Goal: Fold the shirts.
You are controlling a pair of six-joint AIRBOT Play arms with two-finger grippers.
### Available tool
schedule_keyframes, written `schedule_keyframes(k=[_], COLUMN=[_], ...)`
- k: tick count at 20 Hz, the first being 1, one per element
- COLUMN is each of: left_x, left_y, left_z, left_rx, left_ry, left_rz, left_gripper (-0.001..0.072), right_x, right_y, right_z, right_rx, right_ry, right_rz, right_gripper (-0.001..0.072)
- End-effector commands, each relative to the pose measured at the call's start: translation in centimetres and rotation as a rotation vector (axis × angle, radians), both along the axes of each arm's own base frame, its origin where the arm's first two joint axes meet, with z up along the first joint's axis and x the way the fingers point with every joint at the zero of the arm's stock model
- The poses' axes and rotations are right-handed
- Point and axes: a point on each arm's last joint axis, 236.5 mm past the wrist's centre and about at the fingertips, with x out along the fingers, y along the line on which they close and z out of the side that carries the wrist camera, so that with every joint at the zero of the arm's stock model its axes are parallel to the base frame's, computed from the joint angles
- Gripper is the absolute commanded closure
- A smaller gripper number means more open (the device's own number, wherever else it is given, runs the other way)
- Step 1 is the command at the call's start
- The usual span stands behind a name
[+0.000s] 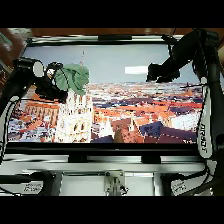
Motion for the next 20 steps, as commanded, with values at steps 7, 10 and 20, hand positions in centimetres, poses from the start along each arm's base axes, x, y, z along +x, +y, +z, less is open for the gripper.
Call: schedule_keyframes(k=[7, 10, 20], left_x=[0.0, 0.0, 1.7], left_y=[0.0, 0.0, -1.0], left_z=[0.0, 0.0, -0.5], left_rx=[0.0, 0.0, -0.027], left_ry=[0.0, 0.0, -0.052], left_rz=[0.0, 0.0, -0.006], left_gripper=[0.0103, 0.0103, 0.0103], right_x=[0.0, 0.0, 1.9], right_y=[0.1, 0.1, 0.2], right_z=[0.0, 0.0, 0.6], right_rx=[0.001, 0.001, 0.016], right_ry=[-0.001, -0.001, -0.083], right_rz=[0.001, 0.001, -0.022], right_gripper=[0.0165, 0.0166, 0.0165])
